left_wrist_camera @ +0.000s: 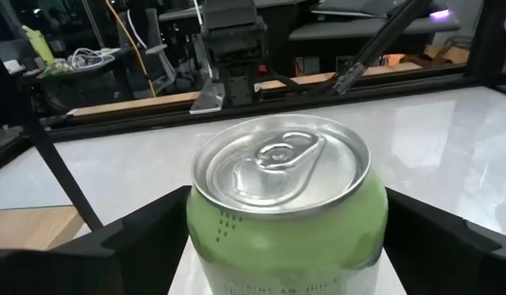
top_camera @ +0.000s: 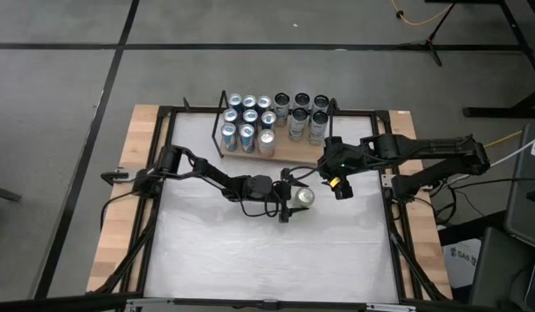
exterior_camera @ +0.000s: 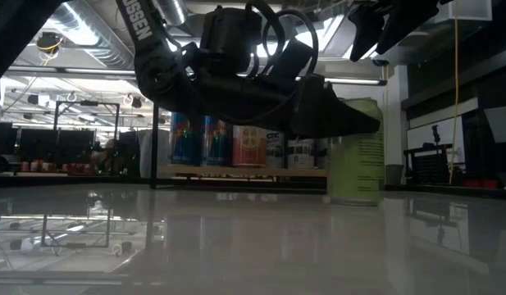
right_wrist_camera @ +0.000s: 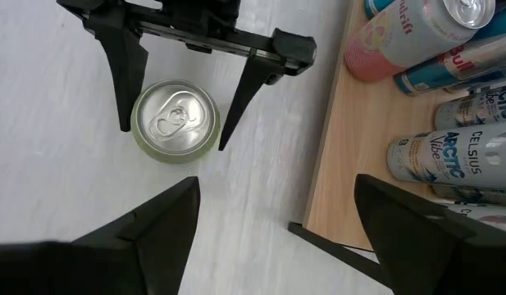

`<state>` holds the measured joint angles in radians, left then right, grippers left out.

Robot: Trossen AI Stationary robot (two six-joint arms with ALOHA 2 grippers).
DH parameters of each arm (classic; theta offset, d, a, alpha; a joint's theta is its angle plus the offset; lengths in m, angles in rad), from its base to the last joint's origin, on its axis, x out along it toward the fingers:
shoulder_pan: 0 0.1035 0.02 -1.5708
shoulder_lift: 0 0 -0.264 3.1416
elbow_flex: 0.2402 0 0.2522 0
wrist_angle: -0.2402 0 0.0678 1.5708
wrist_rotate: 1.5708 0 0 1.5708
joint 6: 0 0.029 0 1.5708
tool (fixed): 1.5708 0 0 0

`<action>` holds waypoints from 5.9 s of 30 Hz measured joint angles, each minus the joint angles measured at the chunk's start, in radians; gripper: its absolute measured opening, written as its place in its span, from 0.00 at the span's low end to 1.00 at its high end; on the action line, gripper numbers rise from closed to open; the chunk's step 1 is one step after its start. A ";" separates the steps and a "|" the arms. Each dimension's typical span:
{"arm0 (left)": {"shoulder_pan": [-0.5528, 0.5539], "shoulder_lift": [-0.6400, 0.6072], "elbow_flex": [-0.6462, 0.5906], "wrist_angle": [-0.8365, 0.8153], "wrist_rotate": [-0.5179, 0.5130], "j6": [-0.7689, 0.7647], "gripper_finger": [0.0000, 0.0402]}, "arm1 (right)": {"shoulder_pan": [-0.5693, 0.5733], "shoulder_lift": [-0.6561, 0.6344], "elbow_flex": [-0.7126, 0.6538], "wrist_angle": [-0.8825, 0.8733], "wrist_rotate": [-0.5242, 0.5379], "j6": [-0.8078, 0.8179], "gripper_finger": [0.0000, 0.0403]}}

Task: Place canned beverage on shelf
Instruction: Put the green soda can on the shelf

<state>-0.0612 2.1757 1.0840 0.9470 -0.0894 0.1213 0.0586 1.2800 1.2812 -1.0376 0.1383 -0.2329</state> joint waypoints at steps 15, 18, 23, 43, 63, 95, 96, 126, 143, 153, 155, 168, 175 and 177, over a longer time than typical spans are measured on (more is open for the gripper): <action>0.000 0.000 0.000 0.240 -0.001 -0.113 0.90 | 0.000 0.000 0.000 0.000 0.000 0.000 0.78; 0.000 0.000 0.000 0.333 -0.001 -0.116 0.90 | 0.000 0.000 0.000 0.000 -0.001 0.001 0.78; 0.000 0.000 0.000 0.503 -0.001 -0.201 0.90 | 0.000 0.000 0.000 -0.006 -0.102 0.076 0.78; 0.006 -0.179 -0.002 0.276 0.100 -0.454 0.61 | 0.067 -0.106 -0.073 -0.116 -0.013 0.345 0.78; -0.103 -0.383 -0.001 -0.636 0.149 -0.454 0.01 | 0.105 -0.382 -0.770 0.623 0.199 0.551 0.78; -0.068 -0.263 -0.002 -0.589 -0.108 -0.460 0.00 | 0.105 -0.169 -0.773 0.862 0.122 0.603 0.78; -0.064 -0.263 -0.002 -0.589 -0.107 -0.460 0.00 | 0.105 -0.169 -0.773 0.861 0.114 0.603 0.78; -0.006 -0.310 -0.002 -0.647 -0.163 -0.451 0.00 | 0.106 -0.233 -0.698 0.686 0.005 0.537 0.78; -0.124 -0.331 0.000 -0.661 -0.136 -0.486 0.00 | 0.105 -0.171 -0.681 0.699 0.191 0.508 0.78; -0.095 -0.331 0.000 -0.660 -0.183 -0.486 0.00 | 0.105 -0.135 -0.682 0.764 0.150 0.507 0.78; -0.087 -0.331 -0.001 -0.661 -0.183 -0.486 0.00 | 0.105 -0.132 -0.681 0.775 0.134 0.508 0.78; -0.050 -0.331 -0.001 -0.679 -0.217 -0.393 0.00 | 0.106 -0.131 -0.682 0.822 -0.003 0.510 0.78; -0.035 -0.331 -0.002 -0.679 -0.225 -0.372 0.00 | 0.106 -0.132 -0.682 0.814 -0.019 0.509 0.78; -0.036 -0.338 -0.002 -0.683 -0.236 -0.372 0.00 | 0.106 -0.137 -0.682 0.811 -0.019 0.509 0.78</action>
<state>-0.0975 1.8376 1.0824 0.2638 -0.3258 -0.2506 0.1641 1.1428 0.5995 -0.2268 0.1193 0.2763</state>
